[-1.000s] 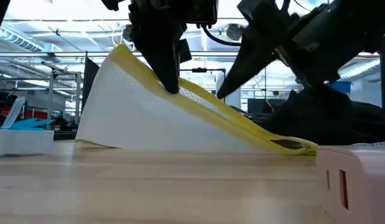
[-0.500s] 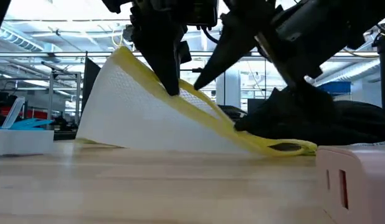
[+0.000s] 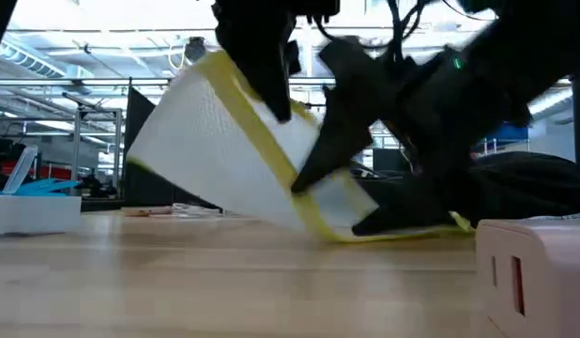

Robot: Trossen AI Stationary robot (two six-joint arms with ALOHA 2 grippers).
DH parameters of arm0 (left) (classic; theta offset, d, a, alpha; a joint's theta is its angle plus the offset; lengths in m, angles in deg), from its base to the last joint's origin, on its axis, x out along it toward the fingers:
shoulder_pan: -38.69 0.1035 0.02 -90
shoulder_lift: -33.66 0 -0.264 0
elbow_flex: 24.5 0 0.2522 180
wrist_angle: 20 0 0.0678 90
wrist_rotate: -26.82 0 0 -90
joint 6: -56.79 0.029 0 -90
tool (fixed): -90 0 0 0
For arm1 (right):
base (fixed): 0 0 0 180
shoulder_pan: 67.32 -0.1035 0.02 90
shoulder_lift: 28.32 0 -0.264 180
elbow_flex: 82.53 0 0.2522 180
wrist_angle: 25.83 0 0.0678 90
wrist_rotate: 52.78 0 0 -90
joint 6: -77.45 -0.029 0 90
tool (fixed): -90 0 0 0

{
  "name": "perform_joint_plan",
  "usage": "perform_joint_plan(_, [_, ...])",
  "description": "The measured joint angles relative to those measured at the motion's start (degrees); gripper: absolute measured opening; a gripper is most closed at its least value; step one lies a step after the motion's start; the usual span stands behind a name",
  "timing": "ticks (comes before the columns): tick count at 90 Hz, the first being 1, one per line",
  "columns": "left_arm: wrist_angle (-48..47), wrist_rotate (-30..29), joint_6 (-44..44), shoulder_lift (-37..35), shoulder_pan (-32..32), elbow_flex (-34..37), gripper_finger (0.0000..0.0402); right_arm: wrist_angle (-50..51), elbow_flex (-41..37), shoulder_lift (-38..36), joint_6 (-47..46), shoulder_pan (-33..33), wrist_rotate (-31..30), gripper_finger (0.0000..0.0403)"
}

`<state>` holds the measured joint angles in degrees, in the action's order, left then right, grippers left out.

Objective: Unpack backpack
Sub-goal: Remove the earphones from the green zip bag

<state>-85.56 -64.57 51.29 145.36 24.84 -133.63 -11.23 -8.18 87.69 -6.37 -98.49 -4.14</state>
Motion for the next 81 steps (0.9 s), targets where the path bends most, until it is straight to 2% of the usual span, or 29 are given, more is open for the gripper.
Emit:
perform_joint_plan(21, [-1.70, -8.48, -0.28, -0.02, 1.05, -4.30, 0.0000, 0.66, 0.09, 1.21, -0.97, -1.78, -0.14, 0.0352])
perform_joint_plan(40, [-1.69, -22.11, -1.42, -0.02, -0.87, -9.43, 0.0000, 1.33, 0.03, 1.03, -0.30, -1.76, 0.96, 0.0352])
perform_joint_plan(47, [-1.69, -25.38, -0.48, -0.02, -2.30, -10.99, 0.0000, 2.24, 0.05, 1.04, -1.21, -1.78, 1.05, 0.0352])
perform_joint_plan(70, [-7.25, -26.24, -2.83, -0.09, -4.52, -9.95, 0.0000, 6.89, -0.41, -2.85, -2.21, -1.87, 1.83, 0.0352])
perform_joint_plan(81, [-8.60, -26.03, -3.09, -0.09, -4.66, -9.61, 0.0000, 9.28, -0.48, -7.24, 1.75, -0.52, 1.61, 0.0352])
